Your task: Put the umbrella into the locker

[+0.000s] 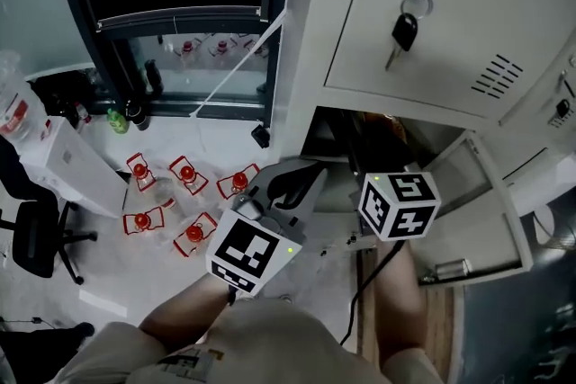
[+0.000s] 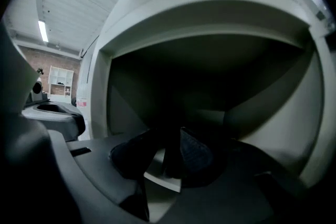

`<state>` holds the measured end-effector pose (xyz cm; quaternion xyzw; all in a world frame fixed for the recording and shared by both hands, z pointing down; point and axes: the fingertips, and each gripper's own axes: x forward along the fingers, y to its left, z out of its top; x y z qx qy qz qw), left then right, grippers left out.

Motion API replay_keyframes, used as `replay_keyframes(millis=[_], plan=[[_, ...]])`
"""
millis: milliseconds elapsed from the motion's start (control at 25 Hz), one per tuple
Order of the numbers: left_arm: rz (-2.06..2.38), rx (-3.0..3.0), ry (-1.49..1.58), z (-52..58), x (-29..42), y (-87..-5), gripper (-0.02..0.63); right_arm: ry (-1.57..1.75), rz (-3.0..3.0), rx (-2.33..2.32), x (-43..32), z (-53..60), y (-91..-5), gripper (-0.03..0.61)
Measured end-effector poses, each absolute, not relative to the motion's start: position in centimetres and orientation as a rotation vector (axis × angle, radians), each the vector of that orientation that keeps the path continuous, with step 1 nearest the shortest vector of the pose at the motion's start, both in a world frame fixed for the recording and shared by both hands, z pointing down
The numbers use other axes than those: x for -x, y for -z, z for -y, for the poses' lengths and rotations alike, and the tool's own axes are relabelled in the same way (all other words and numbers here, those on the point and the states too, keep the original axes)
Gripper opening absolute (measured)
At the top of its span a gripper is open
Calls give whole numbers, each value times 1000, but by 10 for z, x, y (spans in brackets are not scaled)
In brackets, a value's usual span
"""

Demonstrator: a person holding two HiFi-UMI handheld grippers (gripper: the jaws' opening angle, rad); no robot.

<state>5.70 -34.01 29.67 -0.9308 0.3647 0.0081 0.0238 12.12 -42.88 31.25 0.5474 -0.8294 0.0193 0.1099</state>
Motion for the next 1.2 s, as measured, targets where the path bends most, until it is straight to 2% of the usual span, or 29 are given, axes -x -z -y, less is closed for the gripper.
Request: replay_keyframes(millis=[200, 560, 1200], plan=[[-1111, 2850, -46, 340, -60, -283, 6, 42, 2520, -1684, -127, 395, -278, 73], [-1062, 2810, -87, 335, -66, -264, 6, 182, 2612, -1758, -138, 341, -244, 21], [-982, 2776, -108, 308, -70, -255, 6, 240, 2603, -1814, -156, 281, -246, 8]])
